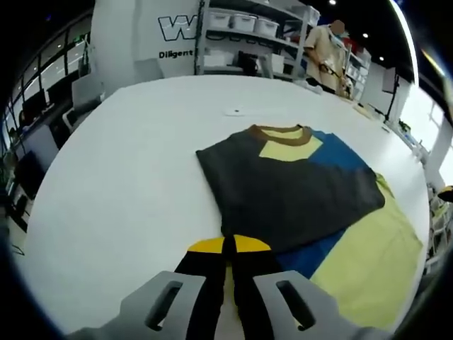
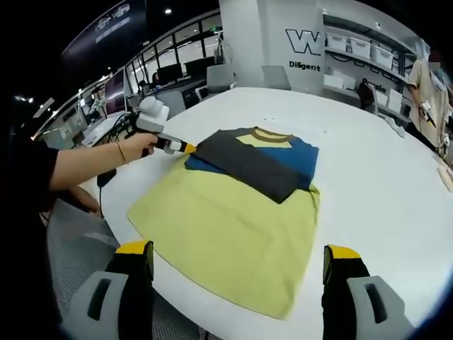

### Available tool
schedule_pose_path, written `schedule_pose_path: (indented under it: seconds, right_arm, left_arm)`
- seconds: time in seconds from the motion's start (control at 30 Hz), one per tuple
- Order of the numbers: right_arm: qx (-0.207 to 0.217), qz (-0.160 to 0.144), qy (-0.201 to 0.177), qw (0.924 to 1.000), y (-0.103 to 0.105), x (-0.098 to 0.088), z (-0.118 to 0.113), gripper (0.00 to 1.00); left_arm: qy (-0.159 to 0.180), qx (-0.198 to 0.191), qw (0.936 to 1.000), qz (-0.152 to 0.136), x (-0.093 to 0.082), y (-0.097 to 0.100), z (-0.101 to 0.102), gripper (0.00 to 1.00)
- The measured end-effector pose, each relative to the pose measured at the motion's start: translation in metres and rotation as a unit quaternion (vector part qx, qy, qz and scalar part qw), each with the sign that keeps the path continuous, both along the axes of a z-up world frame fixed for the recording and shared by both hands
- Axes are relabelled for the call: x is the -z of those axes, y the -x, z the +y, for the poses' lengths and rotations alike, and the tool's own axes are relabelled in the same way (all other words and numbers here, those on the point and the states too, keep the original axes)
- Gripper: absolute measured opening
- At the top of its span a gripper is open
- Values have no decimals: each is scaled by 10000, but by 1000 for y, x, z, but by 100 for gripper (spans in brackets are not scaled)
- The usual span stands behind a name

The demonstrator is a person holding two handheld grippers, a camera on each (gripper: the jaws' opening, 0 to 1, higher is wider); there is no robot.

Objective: Fold the garment on the visible template until the final outline fits inside the template.

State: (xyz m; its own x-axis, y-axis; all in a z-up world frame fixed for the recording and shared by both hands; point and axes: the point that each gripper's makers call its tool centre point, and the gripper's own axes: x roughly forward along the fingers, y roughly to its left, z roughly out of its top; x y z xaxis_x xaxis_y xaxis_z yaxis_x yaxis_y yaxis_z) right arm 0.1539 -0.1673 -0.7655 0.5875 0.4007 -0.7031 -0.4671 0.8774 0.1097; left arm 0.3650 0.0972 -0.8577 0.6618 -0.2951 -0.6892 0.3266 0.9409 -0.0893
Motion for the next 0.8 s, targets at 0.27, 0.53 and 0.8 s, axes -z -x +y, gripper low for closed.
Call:
schedule_pose_path:
  seconds: [0.27, 0.53, 0.8]
  right_arm:
    - [15, 97, -41, 9999, 4, 6, 1, 99]
    - [-47, 195, -84, 9998, 6, 15, 5, 99]
    - [-23, 238, -105, 9997, 6, 18, 4, 99]
  left_arm:
    - [-136, -62, 9999, 2, 0, -8, 13, 0]
    - [-395, 108, 9992, -40, 0, -13, 20, 0]
    - [-458, 145, 9988, -47, 0, -17, 25, 0]
